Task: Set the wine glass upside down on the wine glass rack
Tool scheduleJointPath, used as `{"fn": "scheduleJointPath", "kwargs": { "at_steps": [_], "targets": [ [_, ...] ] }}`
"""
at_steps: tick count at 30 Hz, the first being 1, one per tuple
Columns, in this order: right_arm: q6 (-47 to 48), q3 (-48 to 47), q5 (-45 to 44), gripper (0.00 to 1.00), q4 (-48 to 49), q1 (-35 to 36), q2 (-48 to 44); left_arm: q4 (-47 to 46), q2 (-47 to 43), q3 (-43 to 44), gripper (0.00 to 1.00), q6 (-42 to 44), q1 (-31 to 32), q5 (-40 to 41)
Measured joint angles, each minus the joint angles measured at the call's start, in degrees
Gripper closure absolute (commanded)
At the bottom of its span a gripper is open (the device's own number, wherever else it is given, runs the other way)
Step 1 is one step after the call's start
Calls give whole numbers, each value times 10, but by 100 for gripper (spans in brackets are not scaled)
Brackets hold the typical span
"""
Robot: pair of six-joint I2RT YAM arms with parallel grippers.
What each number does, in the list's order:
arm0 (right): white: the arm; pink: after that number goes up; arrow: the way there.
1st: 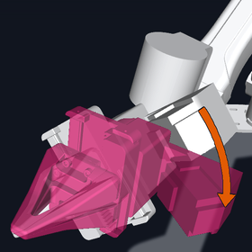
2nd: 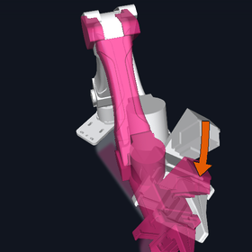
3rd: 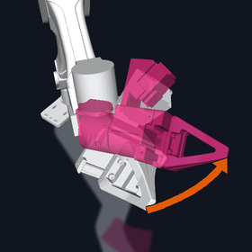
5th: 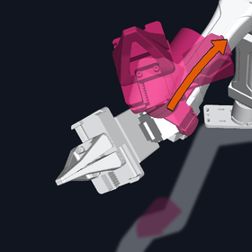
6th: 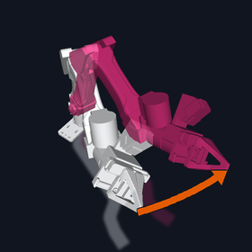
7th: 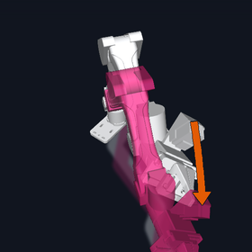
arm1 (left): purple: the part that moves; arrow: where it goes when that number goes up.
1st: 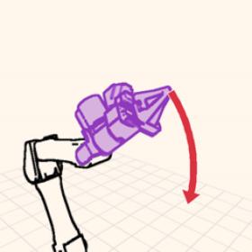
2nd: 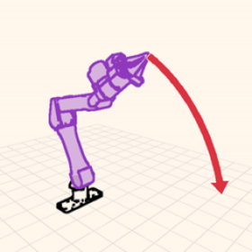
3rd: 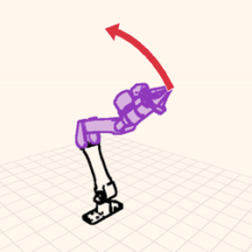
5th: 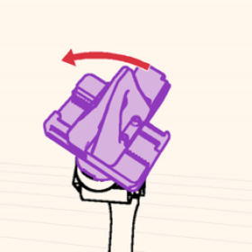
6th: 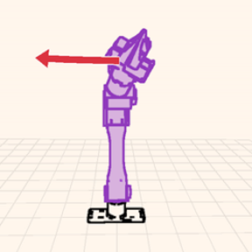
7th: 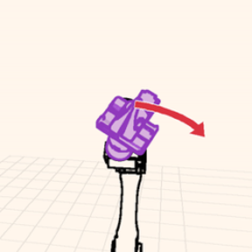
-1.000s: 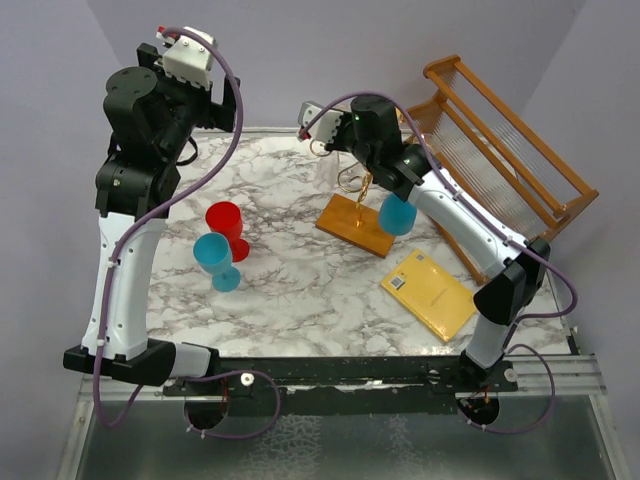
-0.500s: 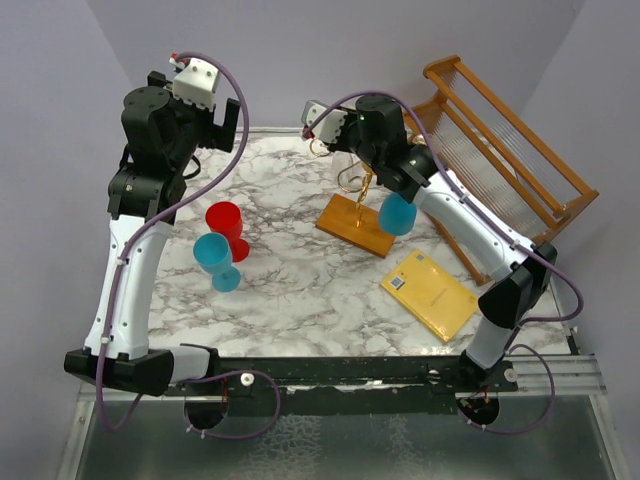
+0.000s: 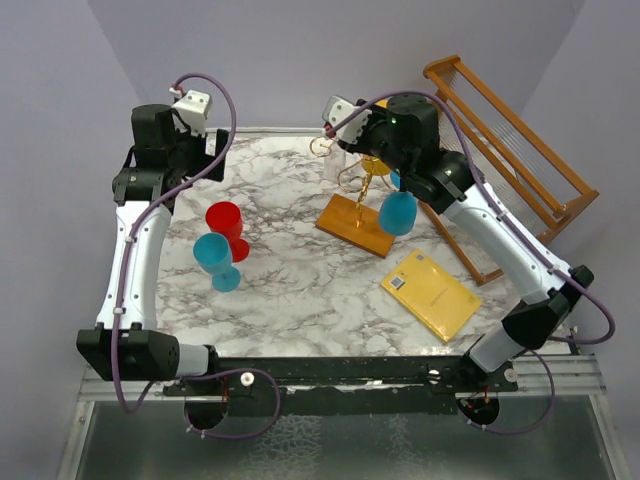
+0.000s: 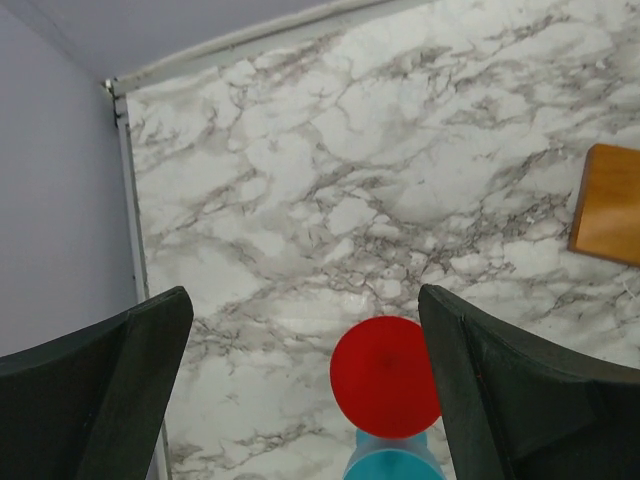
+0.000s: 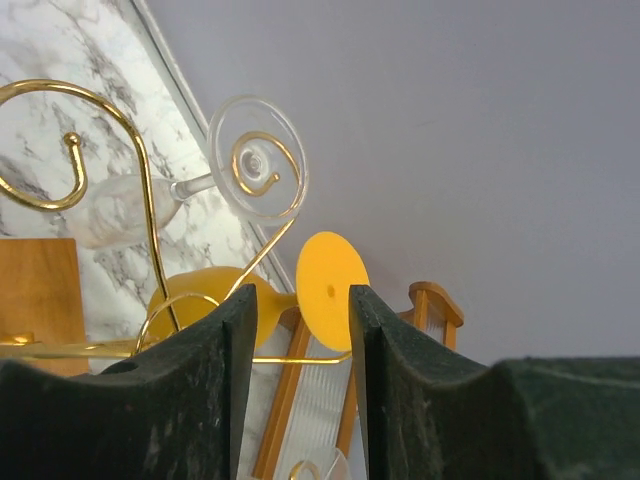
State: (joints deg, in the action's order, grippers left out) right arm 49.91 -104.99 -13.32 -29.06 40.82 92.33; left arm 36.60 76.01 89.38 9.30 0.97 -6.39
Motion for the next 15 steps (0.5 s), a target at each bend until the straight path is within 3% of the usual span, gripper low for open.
{"fn": "scheduleJointPath", "kwargs": {
  "at_steps": [15],
  "targets": [
    [-70,13,68,57,-44,-9,-85,134,95,-60,16,52,-44,-48]
  ]
}}
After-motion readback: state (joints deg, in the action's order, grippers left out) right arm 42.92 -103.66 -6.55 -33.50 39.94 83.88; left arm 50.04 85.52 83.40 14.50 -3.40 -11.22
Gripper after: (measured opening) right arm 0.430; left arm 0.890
